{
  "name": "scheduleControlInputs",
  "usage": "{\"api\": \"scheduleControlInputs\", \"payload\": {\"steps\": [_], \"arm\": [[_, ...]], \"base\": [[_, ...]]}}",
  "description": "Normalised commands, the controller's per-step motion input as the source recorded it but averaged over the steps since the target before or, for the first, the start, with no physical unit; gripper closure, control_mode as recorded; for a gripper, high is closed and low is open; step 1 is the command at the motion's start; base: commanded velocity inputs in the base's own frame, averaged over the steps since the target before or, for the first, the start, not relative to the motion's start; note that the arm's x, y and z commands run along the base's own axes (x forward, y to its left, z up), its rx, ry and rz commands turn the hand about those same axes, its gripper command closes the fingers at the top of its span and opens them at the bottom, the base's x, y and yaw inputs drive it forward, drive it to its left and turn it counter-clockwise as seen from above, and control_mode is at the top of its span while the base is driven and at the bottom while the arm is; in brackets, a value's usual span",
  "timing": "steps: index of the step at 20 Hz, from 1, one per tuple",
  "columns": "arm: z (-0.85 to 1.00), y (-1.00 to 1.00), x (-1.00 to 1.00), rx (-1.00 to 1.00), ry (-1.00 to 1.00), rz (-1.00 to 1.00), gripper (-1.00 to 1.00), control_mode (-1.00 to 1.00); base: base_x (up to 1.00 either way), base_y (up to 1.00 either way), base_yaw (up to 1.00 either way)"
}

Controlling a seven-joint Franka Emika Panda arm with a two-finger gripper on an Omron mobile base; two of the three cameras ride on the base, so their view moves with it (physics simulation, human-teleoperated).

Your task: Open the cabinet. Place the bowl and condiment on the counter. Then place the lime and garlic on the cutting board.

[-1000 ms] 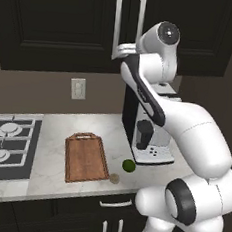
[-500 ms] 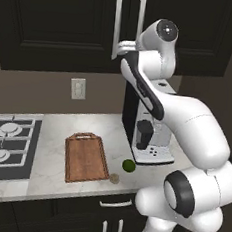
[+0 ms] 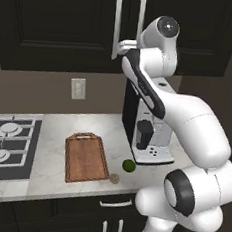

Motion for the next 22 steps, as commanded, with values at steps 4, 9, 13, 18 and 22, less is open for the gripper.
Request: {"api": "scheduleControlInputs", "payload": {"steps": [4,9,13,18,22], "arm": [[0.00,-0.43,-0.61,0.00,-0.01,-0.02,1.00,-1.00],[0.00,-0.63,-0.99,0.00,-0.10,-0.01,1.00,-1.00],[0.00,-0.85,-1.00,0.00,-0.11,-0.04,1.00,-1.00],[0.00,-0.98,-1.00,0.00,-0.05,-0.06,1.00,-1.00],[0.00,-1.00,-0.91,0.00,-0.01,-0.07,1.00,-1.00]], "base": [[0.00,0.00,0.00],[0.00,0.00,0.00],[0.00,0.00,0.00],[0.00,0.00,0.00],[0.00,0.00,0.00]]}}
